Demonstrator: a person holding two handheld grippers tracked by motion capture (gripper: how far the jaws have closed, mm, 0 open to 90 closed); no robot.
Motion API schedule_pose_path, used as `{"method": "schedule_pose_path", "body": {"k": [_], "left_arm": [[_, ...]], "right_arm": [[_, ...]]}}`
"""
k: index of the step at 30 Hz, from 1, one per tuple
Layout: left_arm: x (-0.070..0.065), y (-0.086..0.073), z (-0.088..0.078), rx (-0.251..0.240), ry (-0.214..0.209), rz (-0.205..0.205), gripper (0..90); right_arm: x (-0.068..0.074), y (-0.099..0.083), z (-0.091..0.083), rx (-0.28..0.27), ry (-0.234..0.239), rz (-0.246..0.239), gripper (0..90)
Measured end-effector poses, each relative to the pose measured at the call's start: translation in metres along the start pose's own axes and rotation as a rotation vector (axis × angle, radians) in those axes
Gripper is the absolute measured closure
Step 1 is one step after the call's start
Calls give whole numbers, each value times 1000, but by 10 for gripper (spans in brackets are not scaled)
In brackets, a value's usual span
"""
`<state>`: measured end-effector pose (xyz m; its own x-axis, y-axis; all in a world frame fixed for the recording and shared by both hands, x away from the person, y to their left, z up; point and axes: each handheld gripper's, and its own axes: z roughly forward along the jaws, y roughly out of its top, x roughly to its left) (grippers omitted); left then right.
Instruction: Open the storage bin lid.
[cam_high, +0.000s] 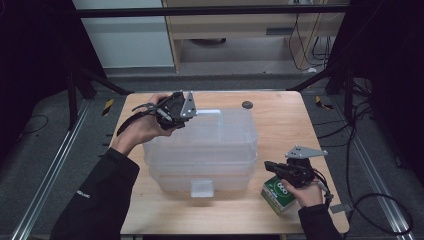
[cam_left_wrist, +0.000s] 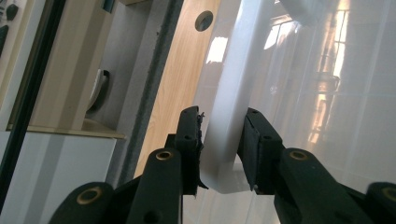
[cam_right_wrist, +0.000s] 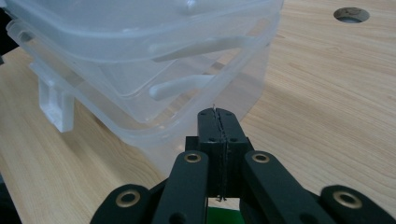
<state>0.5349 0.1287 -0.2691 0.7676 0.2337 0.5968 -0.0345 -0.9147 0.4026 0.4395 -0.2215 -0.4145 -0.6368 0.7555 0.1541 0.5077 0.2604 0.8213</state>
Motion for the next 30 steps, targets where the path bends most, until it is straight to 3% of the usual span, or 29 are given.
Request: {"method": "schedule_pose_path", "body": {"k": [7,14,27,30], "left_arm": [[8,0,5,-10,35,-47,680],[14,-1,8,-23,41,-81,667],[12,-3,8,-27,31,-94,638],[10,-5,7,-37,34,-99,626]], "right_arm": [[2,0,4,-24,27,6,898],[8,7,5,-72,51,9,899],[15,22,5,-155,89,15,899],[16,23,5,-152,90,16,899]]}}
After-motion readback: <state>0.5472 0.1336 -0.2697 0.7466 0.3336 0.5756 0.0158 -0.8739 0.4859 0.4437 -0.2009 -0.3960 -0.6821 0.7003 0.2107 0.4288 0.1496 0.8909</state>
